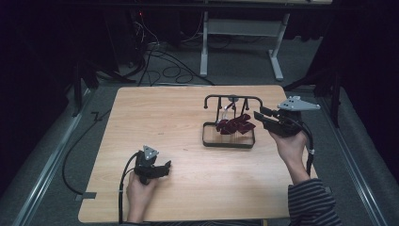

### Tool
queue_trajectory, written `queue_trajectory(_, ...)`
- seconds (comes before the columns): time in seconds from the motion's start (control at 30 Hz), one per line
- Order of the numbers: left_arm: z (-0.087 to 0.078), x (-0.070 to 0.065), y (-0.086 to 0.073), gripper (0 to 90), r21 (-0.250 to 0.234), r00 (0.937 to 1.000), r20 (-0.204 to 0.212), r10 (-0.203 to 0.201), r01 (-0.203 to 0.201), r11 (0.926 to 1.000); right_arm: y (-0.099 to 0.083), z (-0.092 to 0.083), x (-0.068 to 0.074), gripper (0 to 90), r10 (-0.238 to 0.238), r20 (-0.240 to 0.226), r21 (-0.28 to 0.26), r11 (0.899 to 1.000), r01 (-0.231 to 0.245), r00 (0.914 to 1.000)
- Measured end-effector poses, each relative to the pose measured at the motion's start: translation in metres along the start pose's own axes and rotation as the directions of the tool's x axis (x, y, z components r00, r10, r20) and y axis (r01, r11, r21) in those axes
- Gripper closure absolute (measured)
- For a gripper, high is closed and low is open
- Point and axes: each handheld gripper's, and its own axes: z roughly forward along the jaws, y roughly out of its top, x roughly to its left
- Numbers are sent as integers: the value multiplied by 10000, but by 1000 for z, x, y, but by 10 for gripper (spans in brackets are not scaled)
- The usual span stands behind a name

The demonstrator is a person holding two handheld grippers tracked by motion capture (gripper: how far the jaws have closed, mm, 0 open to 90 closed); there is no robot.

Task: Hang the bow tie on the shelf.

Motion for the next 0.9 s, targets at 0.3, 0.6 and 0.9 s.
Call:
queue_trajectory(0.3,0,0,0,207,-3,10000,-1,-1,1,10000,-4,-11,-2,660,34,-24,-164,9999,-34,10000)
queue_trajectory(0.6,0,0,0,207,-4,10000,-1,-3,3,10000,-10,-23,-4,660,243,34,-314,9992,-241,9997)
queue_trajectory(0.9,0,0,0,207,12,10000,7,3,-3,10000,-16,-33,-8,660,297,101,-340,9990,-294,9995)
